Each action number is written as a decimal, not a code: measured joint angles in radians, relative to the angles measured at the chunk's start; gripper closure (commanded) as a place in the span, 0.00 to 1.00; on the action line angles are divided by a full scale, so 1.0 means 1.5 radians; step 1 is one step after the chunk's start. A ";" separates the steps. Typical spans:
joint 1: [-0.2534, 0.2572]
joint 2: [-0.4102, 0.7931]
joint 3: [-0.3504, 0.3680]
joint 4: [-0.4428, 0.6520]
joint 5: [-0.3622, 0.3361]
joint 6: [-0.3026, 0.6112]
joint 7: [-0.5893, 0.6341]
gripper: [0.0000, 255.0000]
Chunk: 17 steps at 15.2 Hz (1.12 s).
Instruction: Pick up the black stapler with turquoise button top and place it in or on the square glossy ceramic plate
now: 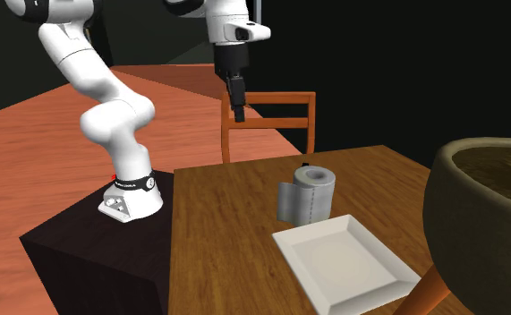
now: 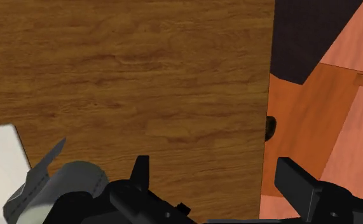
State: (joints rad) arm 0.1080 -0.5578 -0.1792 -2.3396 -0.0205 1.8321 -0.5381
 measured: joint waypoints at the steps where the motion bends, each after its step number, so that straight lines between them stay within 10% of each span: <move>1: 0.011 0.024 -0.012 0.008 -0.002 0.013 -0.043 0.00; 17: 0.137 0.413 -0.064 0.214 0.061 0.153 -0.660 0.00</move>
State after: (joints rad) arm 0.3132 0.0615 -0.2752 -2.0190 0.0706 2.0613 -1.5286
